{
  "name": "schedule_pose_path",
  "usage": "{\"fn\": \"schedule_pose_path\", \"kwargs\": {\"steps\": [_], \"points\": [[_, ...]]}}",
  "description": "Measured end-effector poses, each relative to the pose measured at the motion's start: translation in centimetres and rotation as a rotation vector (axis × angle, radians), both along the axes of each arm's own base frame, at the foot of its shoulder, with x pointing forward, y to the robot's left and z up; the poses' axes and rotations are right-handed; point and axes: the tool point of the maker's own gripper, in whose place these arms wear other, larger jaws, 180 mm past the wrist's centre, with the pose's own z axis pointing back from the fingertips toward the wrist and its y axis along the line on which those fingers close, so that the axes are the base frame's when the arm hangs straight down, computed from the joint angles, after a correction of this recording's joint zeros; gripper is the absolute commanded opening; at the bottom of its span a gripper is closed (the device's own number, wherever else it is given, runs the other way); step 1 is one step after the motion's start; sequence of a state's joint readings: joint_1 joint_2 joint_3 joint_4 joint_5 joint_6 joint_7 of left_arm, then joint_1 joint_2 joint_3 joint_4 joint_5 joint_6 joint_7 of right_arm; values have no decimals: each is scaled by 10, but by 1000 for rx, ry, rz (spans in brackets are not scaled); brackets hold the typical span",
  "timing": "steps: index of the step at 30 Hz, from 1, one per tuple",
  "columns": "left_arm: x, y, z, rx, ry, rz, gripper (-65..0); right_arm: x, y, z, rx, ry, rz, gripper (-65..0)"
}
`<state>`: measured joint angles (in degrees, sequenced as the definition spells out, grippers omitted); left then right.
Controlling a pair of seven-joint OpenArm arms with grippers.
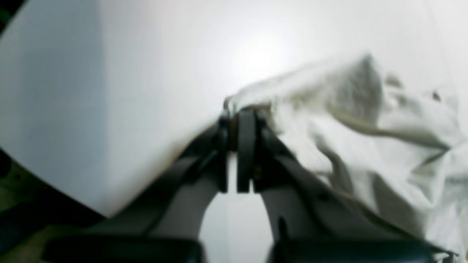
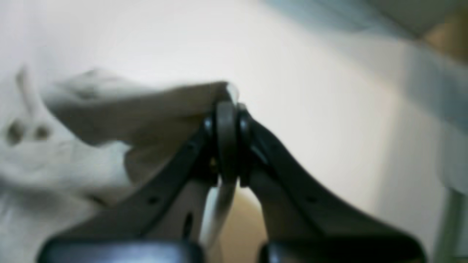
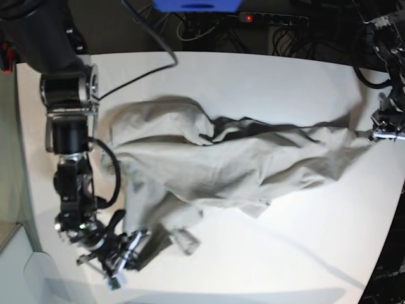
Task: Layout the t-shirt on the table in an organized manner, then fold the t-shirt properly
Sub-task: 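Drag the grasped fabric with the right gripper away from the left gripper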
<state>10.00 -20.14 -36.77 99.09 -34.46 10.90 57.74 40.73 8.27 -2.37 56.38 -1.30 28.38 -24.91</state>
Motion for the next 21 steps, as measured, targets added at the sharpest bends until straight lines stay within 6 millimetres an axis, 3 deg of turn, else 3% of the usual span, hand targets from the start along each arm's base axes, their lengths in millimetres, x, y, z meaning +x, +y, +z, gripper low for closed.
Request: {"fn": "schedule_pose_path", "kwargs": {"steps": [6, 12, 19, 21], "points": [[6, -5, 17, 21, -46, -19, -644, 36, -46, 58, 63, -114, -89, -650], [8, -7, 23, 26, -61, -27, -644, 51, -74, 72, 100, -140, -132, -650], [7, -6, 22, 30, -55, -27, -644, 60, -76, 74, 149, -164, -135, -647], [7, -6, 22, 30, -55, -27, -644, 62, -74, 78, 151, -176, -130, -613]]}}
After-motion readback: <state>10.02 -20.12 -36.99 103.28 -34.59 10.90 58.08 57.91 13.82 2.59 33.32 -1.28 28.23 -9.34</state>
